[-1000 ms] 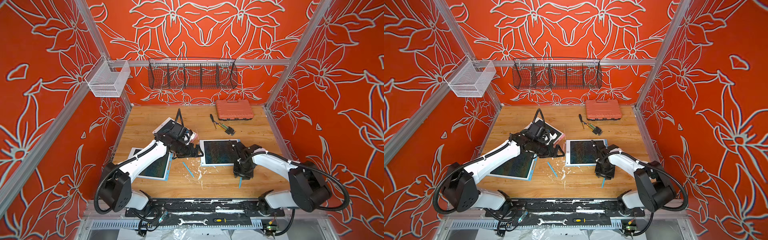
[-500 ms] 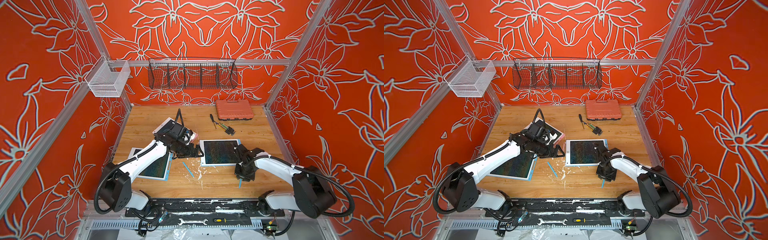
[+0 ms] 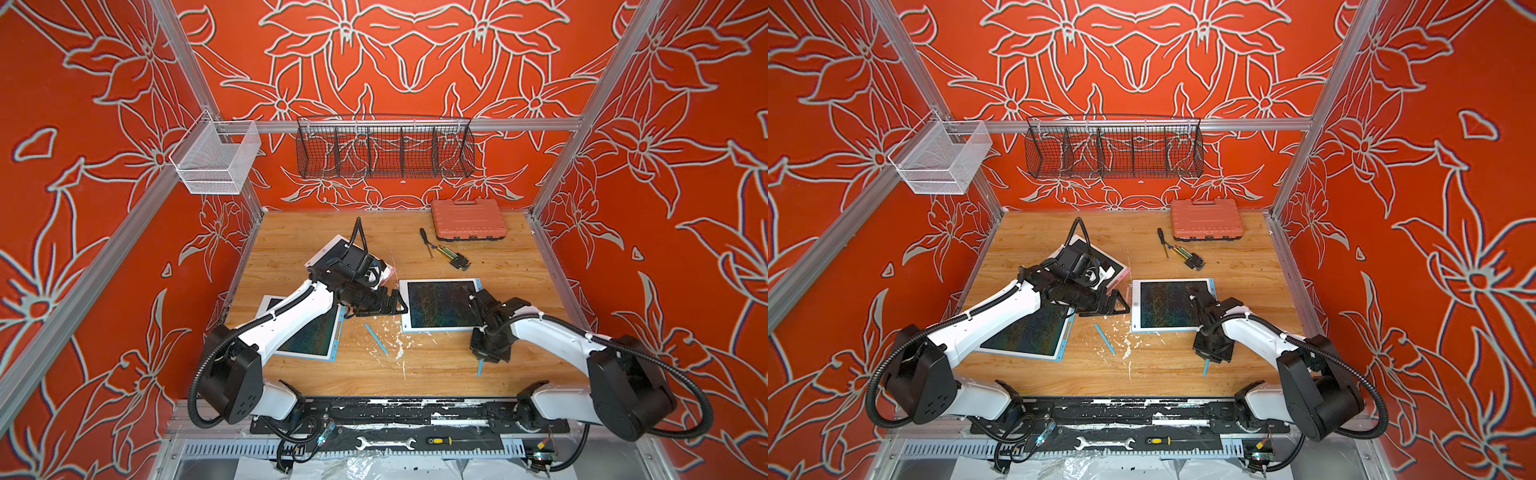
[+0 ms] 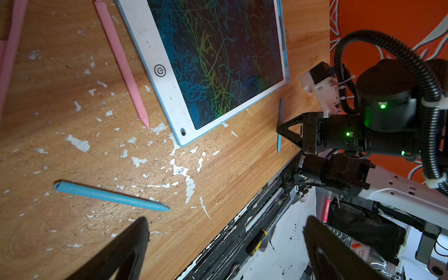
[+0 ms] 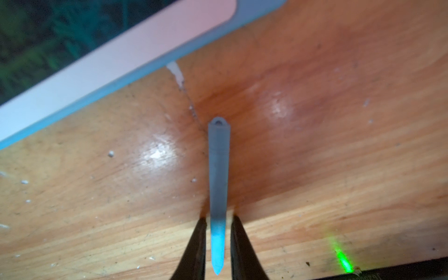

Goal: Place the stylus back onto the writing tablet
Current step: Pick up the stylus from the center of the board.

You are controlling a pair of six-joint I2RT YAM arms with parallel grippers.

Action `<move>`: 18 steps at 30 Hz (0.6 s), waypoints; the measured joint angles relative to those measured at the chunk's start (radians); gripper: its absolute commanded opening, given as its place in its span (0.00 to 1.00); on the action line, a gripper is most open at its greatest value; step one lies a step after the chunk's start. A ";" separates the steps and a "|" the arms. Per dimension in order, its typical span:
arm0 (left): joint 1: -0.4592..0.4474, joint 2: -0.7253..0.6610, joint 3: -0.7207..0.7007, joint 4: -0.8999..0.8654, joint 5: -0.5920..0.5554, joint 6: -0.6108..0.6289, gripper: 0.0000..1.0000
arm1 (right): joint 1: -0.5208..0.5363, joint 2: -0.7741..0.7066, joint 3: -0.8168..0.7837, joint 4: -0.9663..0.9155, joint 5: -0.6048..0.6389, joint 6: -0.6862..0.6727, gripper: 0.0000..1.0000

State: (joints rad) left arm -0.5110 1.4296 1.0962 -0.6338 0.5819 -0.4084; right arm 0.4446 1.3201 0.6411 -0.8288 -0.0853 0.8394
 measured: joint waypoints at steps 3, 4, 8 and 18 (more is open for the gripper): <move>0.000 0.000 0.000 0.000 0.000 0.000 0.98 | 0.000 0.006 0.004 0.000 0.000 -0.007 0.12; 0.000 0.000 0.000 0.000 0.000 0.000 0.97 | 0.000 0.010 0.006 -0.001 0.000 -0.010 0.12; 0.000 0.000 0.000 0.000 0.000 0.000 0.97 | 0.000 0.023 0.016 -0.008 -0.001 -0.021 0.10; 0.000 0.005 0.002 0.000 0.004 0.001 0.97 | 0.015 0.052 0.037 -0.023 0.002 -0.055 0.09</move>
State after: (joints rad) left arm -0.5110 1.4345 1.0977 -0.6342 0.5858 -0.4076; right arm 0.4595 1.3720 0.6785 -0.8520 -0.0830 0.7845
